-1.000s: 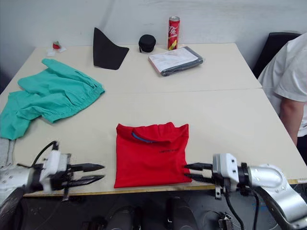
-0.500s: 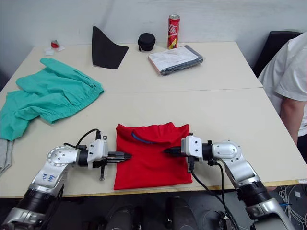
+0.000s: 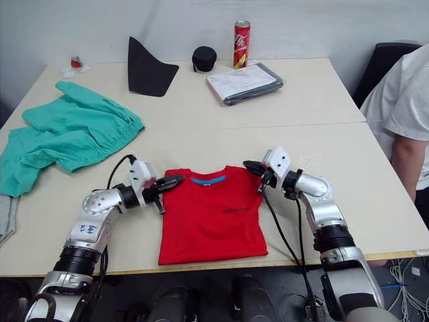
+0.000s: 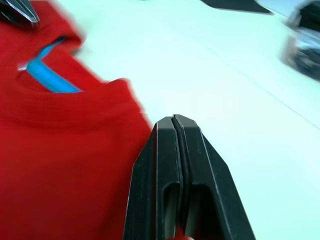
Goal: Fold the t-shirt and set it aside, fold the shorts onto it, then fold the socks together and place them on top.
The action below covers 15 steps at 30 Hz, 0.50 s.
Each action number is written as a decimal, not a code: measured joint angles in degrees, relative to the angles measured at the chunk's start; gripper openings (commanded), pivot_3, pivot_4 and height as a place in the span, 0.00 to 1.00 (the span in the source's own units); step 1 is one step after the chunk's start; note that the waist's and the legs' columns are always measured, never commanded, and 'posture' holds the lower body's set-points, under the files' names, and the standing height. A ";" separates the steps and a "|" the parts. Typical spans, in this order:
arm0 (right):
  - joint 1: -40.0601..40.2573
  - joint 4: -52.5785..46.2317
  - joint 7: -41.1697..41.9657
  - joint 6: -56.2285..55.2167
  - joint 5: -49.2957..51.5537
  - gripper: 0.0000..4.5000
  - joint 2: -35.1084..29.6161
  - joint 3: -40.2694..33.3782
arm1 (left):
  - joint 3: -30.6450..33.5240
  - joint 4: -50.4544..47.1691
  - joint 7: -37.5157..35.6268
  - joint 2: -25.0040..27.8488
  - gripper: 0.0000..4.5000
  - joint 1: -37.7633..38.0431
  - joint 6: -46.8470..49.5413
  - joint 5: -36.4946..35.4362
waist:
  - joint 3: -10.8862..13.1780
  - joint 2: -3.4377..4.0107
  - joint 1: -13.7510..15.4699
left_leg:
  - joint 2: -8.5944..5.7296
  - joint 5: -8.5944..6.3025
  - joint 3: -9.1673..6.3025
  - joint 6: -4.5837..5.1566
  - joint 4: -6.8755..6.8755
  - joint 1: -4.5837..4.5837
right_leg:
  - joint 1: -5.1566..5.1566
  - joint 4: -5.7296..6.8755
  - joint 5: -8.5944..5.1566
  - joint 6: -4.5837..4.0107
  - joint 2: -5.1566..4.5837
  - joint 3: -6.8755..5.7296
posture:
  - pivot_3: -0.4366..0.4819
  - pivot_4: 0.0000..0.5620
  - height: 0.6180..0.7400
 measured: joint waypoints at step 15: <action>13.66 -28.34 -1.31 16.58 -2.78 0.00 3.26 11.34 | -8.20 -17.85 -12.14 -1.03 0.00 7.72 6.76 -6.89 | -0.01 -0.01 0.14 | -0.06 -0.01 -0.07 -0.04 -0.05 0.03 | 0.08 -0.04 0.01 0.02 0.00 -0.01 | 0.48 0.27 1.00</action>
